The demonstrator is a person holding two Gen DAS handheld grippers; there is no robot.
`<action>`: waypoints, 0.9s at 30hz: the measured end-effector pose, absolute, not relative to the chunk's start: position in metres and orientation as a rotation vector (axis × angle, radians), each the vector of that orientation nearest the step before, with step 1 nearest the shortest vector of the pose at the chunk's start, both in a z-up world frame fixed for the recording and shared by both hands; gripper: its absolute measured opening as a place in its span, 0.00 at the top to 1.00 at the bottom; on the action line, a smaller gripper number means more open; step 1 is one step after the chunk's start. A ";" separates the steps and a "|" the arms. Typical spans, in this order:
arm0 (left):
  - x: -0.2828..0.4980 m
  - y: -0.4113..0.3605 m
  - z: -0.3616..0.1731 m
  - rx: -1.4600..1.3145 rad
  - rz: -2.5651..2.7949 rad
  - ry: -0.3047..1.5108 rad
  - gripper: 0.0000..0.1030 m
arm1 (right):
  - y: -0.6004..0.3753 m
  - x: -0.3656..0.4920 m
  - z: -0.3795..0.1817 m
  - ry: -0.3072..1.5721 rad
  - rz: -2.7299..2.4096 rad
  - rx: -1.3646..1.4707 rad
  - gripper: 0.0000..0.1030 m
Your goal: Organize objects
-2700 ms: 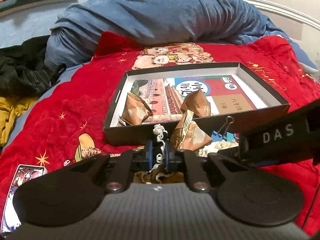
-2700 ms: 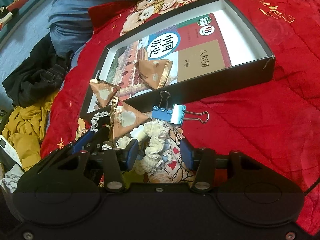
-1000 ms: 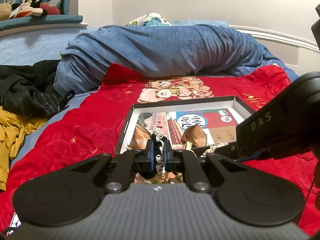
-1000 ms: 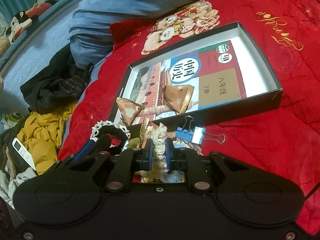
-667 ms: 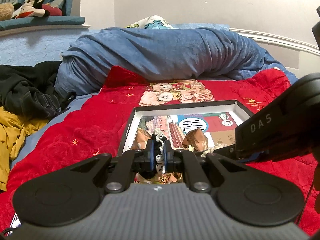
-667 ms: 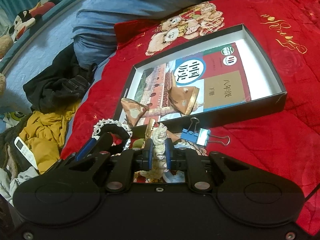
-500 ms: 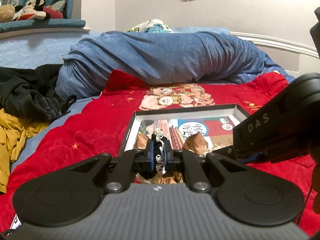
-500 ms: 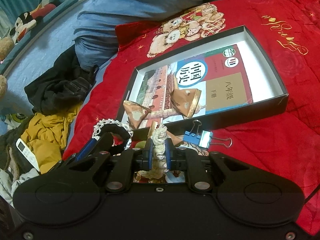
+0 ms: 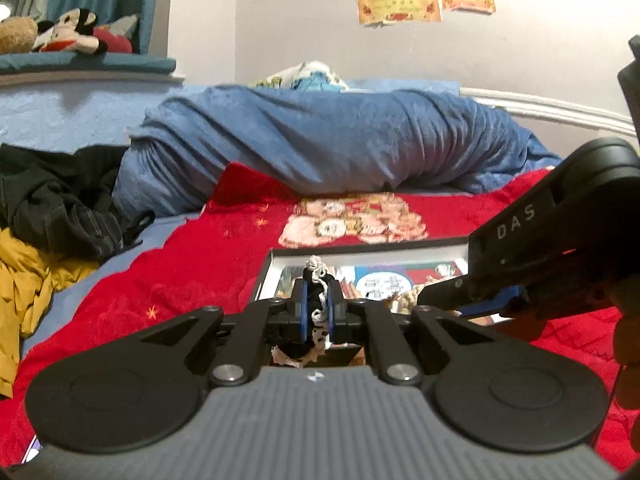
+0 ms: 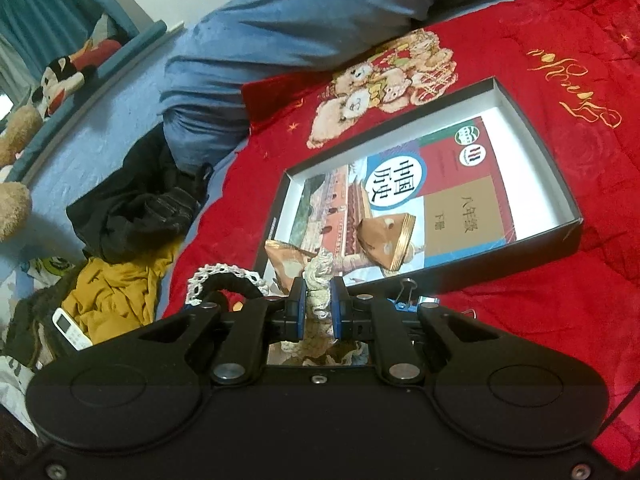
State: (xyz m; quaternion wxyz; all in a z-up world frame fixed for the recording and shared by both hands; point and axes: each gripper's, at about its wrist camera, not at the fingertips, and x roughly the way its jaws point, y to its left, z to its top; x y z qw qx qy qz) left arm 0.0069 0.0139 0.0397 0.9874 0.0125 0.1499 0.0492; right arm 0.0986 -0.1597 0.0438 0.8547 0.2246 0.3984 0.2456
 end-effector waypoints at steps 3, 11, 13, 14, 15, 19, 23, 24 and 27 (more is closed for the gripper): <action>0.001 0.007 0.040 0.055 0.090 0.248 0.88 | -0.167 0.097 0.048 0.819 0.514 0.490 0.87; -0.009 -0.014 0.033 0.122 0.082 0.173 0.88 | -0.184 0.095 0.050 0.785 0.500 0.541 0.87; -0.011 -0.018 0.032 0.137 0.081 0.150 0.88 | -0.185 0.094 0.051 0.777 0.500 0.540 0.87; -0.012 -0.020 0.031 0.147 0.079 0.143 0.88 | -0.185 0.093 0.051 0.774 0.501 0.540 0.87; -0.012 -0.022 0.030 0.152 0.082 0.138 0.88 | -0.186 0.093 0.052 0.771 0.505 0.538 0.87; -0.010 -0.031 0.030 0.165 0.088 0.126 0.88 | -0.185 0.091 0.056 0.746 0.516 0.529 0.87; -0.007 -0.037 0.034 0.171 0.112 0.095 0.88 | -0.189 0.092 0.065 0.707 0.518 0.553 0.87; -0.006 -0.039 0.037 0.171 0.119 0.084 0.88 | -0.190 0.092 0.067 0.698 0.515 0.557 0.87; -0.002 -0.041 0.047 0.145 0.132 0.068 0.88 | -0.194 0.093 0.071 0.677 0.509 0.569 0.87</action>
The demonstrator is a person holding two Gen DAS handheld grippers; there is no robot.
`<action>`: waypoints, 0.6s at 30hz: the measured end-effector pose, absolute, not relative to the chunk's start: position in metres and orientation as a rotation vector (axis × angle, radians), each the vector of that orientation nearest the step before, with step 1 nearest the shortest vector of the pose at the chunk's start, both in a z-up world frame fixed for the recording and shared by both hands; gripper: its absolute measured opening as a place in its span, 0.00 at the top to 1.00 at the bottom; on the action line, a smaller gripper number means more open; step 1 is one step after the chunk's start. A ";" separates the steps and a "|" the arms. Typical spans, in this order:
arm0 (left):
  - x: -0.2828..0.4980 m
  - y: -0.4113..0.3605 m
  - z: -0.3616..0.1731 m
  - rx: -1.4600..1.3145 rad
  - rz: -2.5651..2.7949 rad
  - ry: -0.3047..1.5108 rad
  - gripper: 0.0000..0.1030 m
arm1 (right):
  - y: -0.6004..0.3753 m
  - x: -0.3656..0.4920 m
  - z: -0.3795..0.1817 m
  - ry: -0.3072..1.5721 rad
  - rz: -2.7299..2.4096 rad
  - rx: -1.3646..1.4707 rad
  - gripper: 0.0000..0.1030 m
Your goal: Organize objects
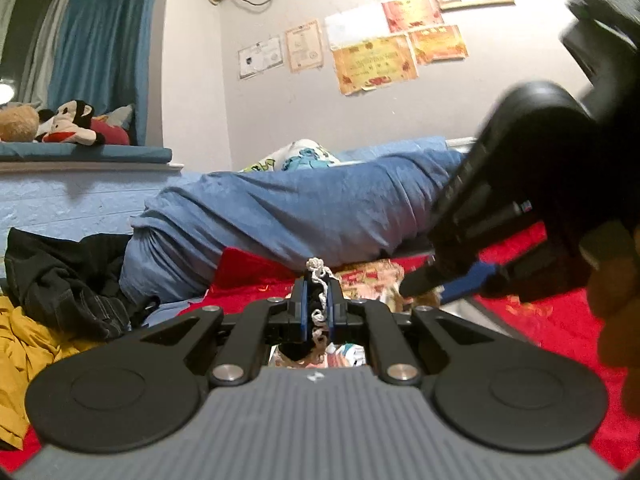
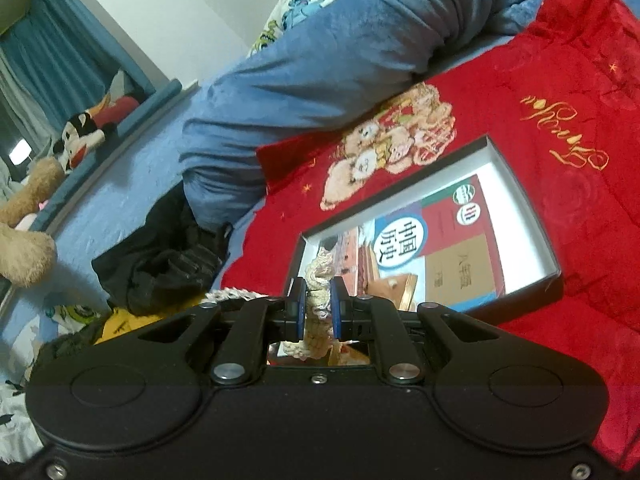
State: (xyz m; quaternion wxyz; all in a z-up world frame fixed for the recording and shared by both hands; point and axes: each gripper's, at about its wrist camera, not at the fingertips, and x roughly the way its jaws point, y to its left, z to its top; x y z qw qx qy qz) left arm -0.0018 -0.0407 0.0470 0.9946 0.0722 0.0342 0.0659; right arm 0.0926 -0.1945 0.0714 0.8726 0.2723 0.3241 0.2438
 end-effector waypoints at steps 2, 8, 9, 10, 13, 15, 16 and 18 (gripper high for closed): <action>0.002 -0.042 0.054 0.131 0.138 0.058 0.88 | -0.199 0.093 0.075 0.654 0.500 0.576 0.87; 0.016 -0.048 0.066 0.102 0.131 0.056 0.88 | -0.216 0.100 0.084 0.596 0.465 0.634 0.87; 0.019 -0.050 0.068 0.100 0.128 0.061 0.88 | -0.219 0.100 0.085 0.589 0.459 0.636 0.87; 0.023 -0.052 0.070 0.096 0.124 0.065 0.88 | -0.221 0.101 0.086 0.582 0.451 0.636 0.87; 0.032 -0.058 0.076 0.067 0.103 0.073 0.88 | -0.231 0.101 0.084 0.581 0.416 0.653 0.87; 0.038 -0.061 0.077 0.039 0.095 0.084 0.88 | -0.240 0.103 0.079 0.587 0.414 0.696 0.87; 0.040 -0.062 0.077 0.028 0.087 0.092 0.88 | -0.245 0.103 0.077 0.585 0.414 0.721 0.87; 0.043 -0.061 0.076 0.009 0.065 0.104 0.88 | -0.252 0.102 0.075 0.576 0.398 0.730 0.87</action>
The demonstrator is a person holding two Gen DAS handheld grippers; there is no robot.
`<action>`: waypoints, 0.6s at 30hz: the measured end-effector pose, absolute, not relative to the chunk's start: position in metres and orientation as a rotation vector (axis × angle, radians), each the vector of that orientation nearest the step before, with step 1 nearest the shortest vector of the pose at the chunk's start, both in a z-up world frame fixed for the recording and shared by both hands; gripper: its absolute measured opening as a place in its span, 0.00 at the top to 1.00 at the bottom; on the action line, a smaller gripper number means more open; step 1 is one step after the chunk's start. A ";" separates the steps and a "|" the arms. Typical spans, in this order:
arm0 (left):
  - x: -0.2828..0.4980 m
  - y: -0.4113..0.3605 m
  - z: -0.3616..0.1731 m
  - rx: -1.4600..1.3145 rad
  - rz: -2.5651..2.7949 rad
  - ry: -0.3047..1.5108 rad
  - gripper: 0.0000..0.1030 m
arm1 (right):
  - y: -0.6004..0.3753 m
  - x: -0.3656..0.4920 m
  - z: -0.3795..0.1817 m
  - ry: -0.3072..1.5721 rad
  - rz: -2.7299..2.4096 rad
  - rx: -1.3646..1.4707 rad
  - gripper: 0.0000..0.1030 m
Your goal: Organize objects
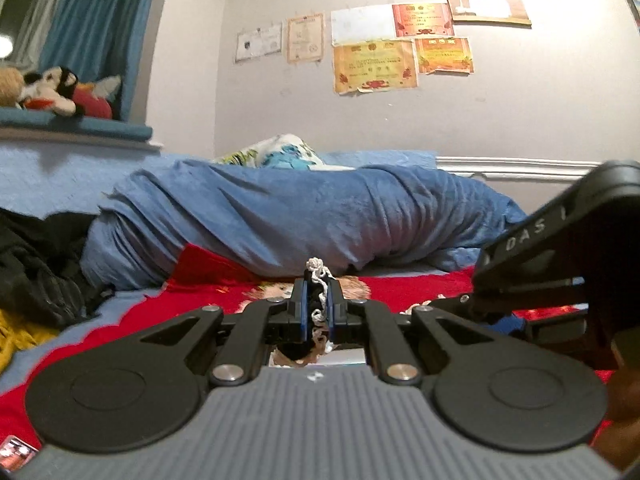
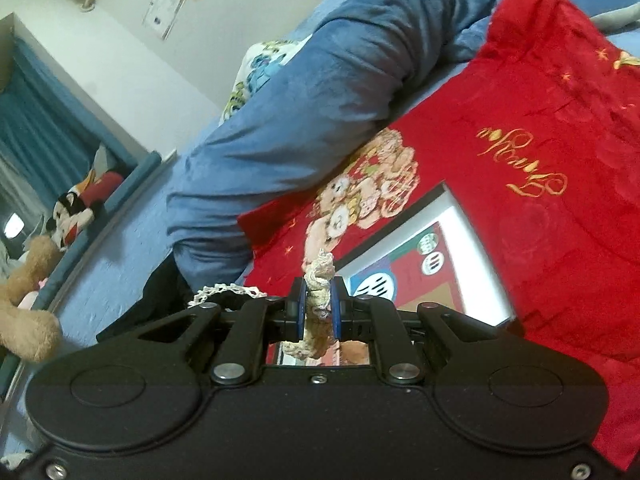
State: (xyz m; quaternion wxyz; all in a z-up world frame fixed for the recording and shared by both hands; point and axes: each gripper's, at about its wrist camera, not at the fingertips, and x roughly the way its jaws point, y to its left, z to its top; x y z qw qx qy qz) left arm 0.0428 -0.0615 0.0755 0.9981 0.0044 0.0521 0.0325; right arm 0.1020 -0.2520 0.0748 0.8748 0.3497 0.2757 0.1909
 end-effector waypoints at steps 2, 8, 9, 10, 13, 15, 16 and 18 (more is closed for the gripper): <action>0.044 -0.059 0.073 -0.005 0.038 0.110 0.88 | -0.256 0.100 0.074 0.563 0.385 0.722 0.87; 0.049 -0.056 0.056 -0.031 -0.012 0.130 0.88 | -0.256 0.104 0.061 0.591 0.344 0.716 0.87; 0.050 -0.057 0.053 -0.031 -0.011 0.135 0.88 | -0.256 0.106 0.059 0.598 0.335 0.717 0.87; 0.051 -0.059 0.049 -0.028 -0.011 0.138 0.88 | -0.255 0.107 0.057 0.603 0.327 0.717 0.87; 0.055 -0.061 0.040 -0.021 -0.021 0.160 0.88 | -0.253 0.107 0.052 0.617 0.304 0.707 0.87; 0.058 -0.063 0.036 -0.016 -0.021 0.175 0.88 | -0.252 0.106 0.050 0.627 0.293 0.695 0.87; 0.059 -0.064 0.034 -0.011 -0.021 0.182 0.88 | -0.251 0.105 0.048 0.631 0.289 0.690 0.87; 0.060 -0.064 0.030 -0.012 -0.022 0.200 0.88 | -0.251 0.107 0.045 0.642 0.277 0.688 0.87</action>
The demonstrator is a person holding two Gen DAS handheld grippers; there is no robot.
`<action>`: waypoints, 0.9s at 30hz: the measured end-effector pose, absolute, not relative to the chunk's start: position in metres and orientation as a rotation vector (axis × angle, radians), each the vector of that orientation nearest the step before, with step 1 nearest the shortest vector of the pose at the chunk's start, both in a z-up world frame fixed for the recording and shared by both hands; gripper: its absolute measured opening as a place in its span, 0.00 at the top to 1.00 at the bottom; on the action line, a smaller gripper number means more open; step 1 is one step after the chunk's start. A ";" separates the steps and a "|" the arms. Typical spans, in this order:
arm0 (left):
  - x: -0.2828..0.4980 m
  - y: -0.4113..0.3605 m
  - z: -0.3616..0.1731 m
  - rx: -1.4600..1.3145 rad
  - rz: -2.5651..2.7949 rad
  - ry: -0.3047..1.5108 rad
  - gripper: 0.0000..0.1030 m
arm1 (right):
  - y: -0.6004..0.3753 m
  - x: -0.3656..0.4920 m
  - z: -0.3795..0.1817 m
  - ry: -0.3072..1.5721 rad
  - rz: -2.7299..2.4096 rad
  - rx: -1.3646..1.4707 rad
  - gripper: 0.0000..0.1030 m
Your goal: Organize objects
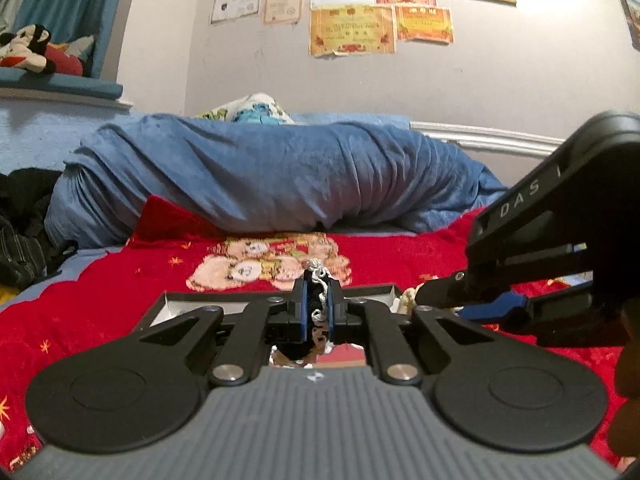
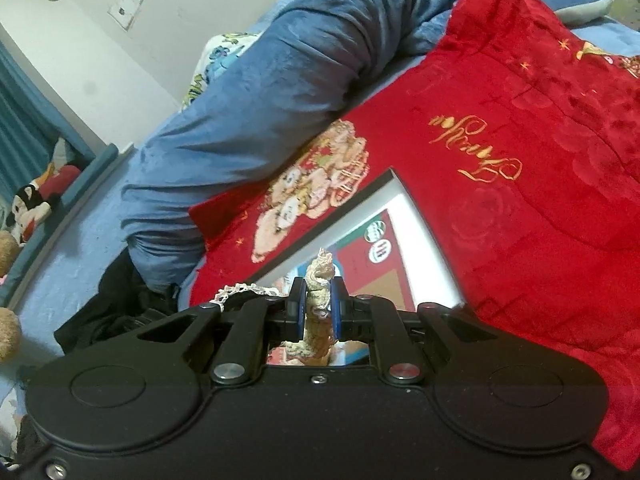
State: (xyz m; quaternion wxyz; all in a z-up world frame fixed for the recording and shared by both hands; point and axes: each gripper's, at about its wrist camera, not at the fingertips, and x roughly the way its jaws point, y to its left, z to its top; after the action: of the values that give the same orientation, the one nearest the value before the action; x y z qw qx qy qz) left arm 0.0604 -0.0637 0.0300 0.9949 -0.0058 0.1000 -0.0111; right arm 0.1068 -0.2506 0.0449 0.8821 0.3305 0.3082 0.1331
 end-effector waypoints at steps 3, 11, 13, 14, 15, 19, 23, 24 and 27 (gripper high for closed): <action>0.063 -0.061 0.025 -0.021 -0.024 0.227 0.88 | -0.248 0.110 0.042 0.655 0.271 0.684 0.87; 0.075 -0.059 0.015 -0.022 -0.028 0.269 0.88 | -0.232 0.114 0.037 0.695 0.272 0.617 0.87; 0.080 -0.057 0.014 -0.032 -0.035 0.288 0.88 | -0.229 0.114 0.036 0.703 0.275 0.605 0.87; 0.083 -0.056 0.014 -0.033 -0.035 0.296 0.88 | -0.227 0.114 0.036 0.708 0.276 0.597 0.87; 0.086 -0.055 0.013 -0.035 -0.038 0.307 0.88 | -0.226 0.114 0.035 0.712 0.276 0.591 0.87; 0.098 -0.048 0.012 -0.084 -0.039 0.366 0.88 | -0.222 0.115 0.034 0.720 0.268 0.580 0.87; 0.108 -0.046 0.007 -0.084 -0.036 0.410 0.88 | -0.224 0.117 0.034 0.718 0.260 0.591 0.87; 0.110 -0.046 0.005 -0.084 -0.031 0.423 0.88 | -0.225 0.117 0.034 0.718 0.257 0.594 0.87; 0.116 -0.047 0.000 -0.074 -0.014 0.454 0.88 | -0.228 0.117 0.035 0.711 0.248 0.607 0.87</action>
State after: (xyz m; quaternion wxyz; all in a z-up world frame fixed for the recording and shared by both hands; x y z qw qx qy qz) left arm 0.1161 -0.0473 0.0004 0.9736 -0.0366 0.2251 -0.0069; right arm 0.1174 -0.2283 0.0347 0.8852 0.2919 0.3420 0.1194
